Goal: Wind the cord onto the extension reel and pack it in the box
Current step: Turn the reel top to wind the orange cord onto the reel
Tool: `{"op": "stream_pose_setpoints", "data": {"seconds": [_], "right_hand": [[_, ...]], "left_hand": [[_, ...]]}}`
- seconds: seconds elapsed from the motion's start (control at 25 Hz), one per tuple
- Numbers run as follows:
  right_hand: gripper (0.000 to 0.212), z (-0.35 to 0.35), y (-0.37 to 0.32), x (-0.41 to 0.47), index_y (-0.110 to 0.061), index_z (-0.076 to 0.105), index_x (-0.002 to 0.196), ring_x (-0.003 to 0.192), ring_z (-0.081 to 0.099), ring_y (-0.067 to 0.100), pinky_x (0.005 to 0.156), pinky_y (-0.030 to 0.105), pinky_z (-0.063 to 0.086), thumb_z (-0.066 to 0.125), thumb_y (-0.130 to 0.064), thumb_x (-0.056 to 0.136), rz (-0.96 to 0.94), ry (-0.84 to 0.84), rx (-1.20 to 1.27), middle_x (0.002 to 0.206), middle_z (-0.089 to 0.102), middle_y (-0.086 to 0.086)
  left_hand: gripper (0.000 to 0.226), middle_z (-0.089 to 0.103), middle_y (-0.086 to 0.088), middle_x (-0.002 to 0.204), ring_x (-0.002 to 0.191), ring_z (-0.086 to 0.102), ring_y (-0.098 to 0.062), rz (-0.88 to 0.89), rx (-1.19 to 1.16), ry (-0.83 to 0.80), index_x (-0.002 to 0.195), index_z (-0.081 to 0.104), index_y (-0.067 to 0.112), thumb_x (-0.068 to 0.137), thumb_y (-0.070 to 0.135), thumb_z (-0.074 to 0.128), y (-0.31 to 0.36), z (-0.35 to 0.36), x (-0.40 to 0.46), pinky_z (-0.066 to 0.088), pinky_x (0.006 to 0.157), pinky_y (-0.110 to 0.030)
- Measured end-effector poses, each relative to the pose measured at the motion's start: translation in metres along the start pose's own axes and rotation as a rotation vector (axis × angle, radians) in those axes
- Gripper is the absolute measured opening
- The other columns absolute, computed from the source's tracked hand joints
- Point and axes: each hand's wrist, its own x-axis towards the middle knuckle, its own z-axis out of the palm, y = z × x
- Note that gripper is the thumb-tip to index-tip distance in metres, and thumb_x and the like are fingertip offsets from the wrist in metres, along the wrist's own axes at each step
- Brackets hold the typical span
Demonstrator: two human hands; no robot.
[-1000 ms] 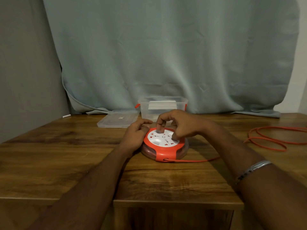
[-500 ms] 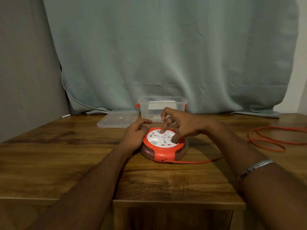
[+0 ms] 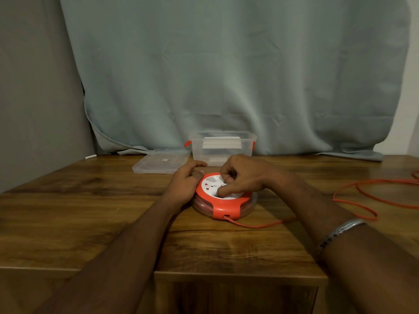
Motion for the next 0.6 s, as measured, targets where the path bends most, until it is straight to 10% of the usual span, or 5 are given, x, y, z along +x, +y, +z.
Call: {"op": "stream_pose_setpoints", "data": {"seconds": [0.28, 0.44, 0.6], "right_hand": [[0.018, -0.005, -0.004, 0.000, -0.015, 0.065, 0.076, 0.056, 0.055, -0.003, 0.059, 0.018, 0.042, 0.077, -0.001, 0.079, -0.112, -0.007, 0.243, 0.069, 0.064, -0.011], [0.049, -0.010, 0.007, -0.002, -0.007, 0.065, 0.110, 0.060, 0.058, -0.015, 0.049, 0.009, 0.041, 0.068, 0.018, 0.068, -0.073, -0.067, 0.248, 0.116, 0.070, 0.004], [0.057, -0.010, 0.019, 0.004, -0.011, 0.064, 0.117, 0.082, 0.065, -0.010, 0.059, 0.012, 0.047, 0.070, 0.020, 0.068, -0.024, -0.119, 0.294, 0.123, 0.072, 0.004]], "left_hand": [[0.027, 0.072, -0.009, 0.112, 0.095, 0.071, -0.026, -0.018, 0.006, -0.003, 0.122, 0.066, 0.021, 0.101, 0.015, 0.051, -0.004, -0.001, 0.002, 0.061, 0.082, -0.045], [0.027, 0.070, -0.006, 0.113, 0.090, 0.071, -0.020, -0.034, 0.007, -0.011, 0.123, 0.066, 0.024, 0.102, 0.018, 0.050, -0.003, -0.001, 0.001, 0.060, 0.070, -0.035], [0.028, 0.068, -0.004, 0.115, 0.086, 0.070, -0.015, -0.047, 0.021, -0.014, 0.126, 0.064, 0.025, 0.103, 0.019, 0.049, -0.002, 0.000, 0.000, 0.054, 0.057, -0.020]]}}
